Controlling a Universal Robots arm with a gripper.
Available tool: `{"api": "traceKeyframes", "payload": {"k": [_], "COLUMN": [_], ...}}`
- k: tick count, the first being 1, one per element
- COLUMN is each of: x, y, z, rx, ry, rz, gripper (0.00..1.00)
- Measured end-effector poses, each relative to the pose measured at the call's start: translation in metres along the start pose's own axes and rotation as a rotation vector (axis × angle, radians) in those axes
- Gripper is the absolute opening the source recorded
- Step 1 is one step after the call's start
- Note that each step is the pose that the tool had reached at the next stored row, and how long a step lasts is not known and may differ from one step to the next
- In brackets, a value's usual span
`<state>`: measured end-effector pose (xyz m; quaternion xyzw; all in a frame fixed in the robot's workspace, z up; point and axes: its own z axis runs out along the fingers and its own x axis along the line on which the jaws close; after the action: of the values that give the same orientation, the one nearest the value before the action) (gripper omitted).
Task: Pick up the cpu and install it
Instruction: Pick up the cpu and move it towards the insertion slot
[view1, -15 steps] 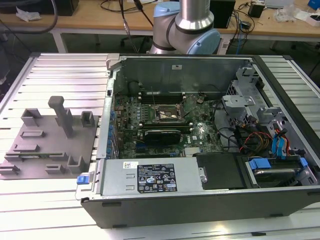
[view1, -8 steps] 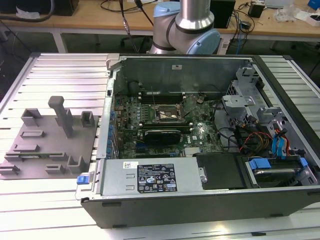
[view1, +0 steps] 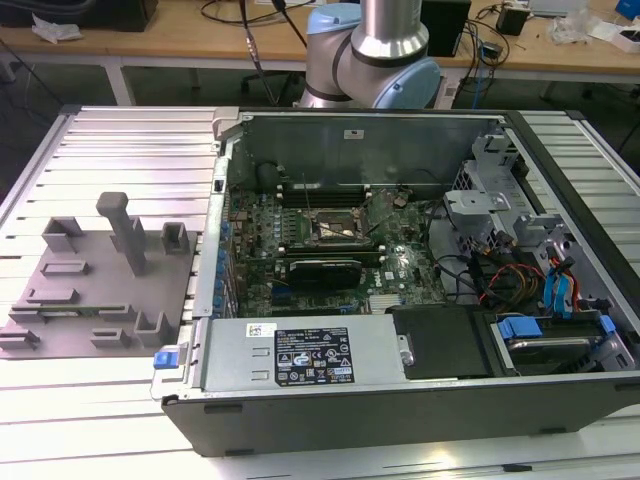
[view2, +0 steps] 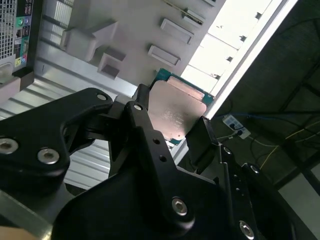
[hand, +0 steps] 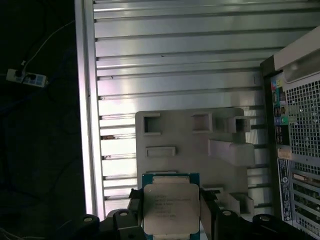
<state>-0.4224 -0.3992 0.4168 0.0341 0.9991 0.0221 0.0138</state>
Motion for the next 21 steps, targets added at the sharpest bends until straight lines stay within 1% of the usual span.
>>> {"api": "traceKeyframes", "payload": {"k": [2,5,10,12,21], "x": [-0.0002,-0.0003,-0.0003,-0.0016,-0.0164], "y": [0.0007,0.001,0.0011,0.0012,0.0022], "z": [-0.0072,-0.0123,-0.013,-0.0131,-0.0126], "rx": [0.0001,0.0,0.0,0.0001,0.0], "ry": [0.0,0.0,0.0,0.0002,0.0], "rz": [0.0,0.0,0.0,0.0,0.0], "gripper": [0.54,0.54,0.54,0.54,0.54]}}
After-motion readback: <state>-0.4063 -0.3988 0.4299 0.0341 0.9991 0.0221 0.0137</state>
